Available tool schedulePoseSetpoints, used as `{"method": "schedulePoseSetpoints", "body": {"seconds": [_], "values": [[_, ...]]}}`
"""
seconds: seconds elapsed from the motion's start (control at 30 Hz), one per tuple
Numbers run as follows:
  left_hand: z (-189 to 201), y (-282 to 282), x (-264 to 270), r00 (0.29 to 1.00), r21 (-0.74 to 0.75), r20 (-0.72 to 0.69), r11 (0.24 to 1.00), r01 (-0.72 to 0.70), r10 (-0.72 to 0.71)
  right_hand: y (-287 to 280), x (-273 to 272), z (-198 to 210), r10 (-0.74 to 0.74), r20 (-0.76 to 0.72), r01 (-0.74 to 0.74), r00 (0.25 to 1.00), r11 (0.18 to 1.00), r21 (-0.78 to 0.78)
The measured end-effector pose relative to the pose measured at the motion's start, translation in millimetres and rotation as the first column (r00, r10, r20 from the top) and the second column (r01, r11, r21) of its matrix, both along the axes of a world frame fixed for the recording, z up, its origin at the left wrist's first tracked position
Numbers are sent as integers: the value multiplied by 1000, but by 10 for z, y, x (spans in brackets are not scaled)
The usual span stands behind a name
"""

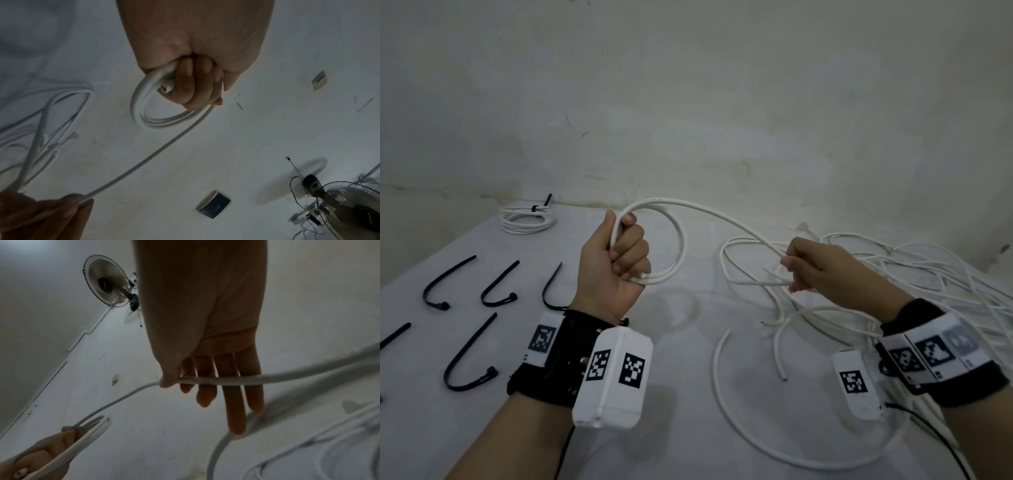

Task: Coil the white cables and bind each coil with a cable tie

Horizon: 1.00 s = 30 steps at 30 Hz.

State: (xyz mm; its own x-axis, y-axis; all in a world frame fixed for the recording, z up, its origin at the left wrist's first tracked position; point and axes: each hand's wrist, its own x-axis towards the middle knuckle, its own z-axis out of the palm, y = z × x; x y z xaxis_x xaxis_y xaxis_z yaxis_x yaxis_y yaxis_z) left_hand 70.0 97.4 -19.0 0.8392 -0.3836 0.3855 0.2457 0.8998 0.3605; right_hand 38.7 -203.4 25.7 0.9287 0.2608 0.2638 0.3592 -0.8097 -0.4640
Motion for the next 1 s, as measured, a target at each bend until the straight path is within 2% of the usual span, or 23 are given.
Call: {"method": "schedulePoseSetpoints", "body": {"seconds": [0.07,0.17,0.23,0.3,0.47,0.57,0.63,0.73,0.83,1.0], "values": [[-20,44,36,998,-69,22,996,59,-58,-110,-16,120,-7,-11,7,1000,999,-38],[-4,55,25,997,-20,-12,997,-80,80,-230,-74,292,13,90,-15,996,1000,26],[37,14,-25,988,-3,-27,989,-149,149,-245,-108,360,19,225,-24,974,1000,19],[69,-31,-57,977,6,-59,979,-204,204,-222,-127,341,41,262,-41,964,999,-6],[122,-53,-113,937,92,-121,944,-317,327,-98,-151,44,151,229,-105,962,974,-200],[136,-66,-113,923,122,-144,932,-341,357,-56,-146,-138,198,150,-125,969,910,-396],[135,-89,-108,924,149,-136,929,-338,357,32,-177,-207,269,238,-94,933,823,-561],[124,-136,-114,925,234,-93,911,-340,369,270,-303,-158,466,361,-145,808,750,-645],[123,-185,-129,924,286,-75,896,-340,375,478,-369,-101,565,400,-242,722,748,-618],[109,-327,-184,934,334,-55,888,-317,354,729,-399,48,608,395,-378,689,766,-520]]}}
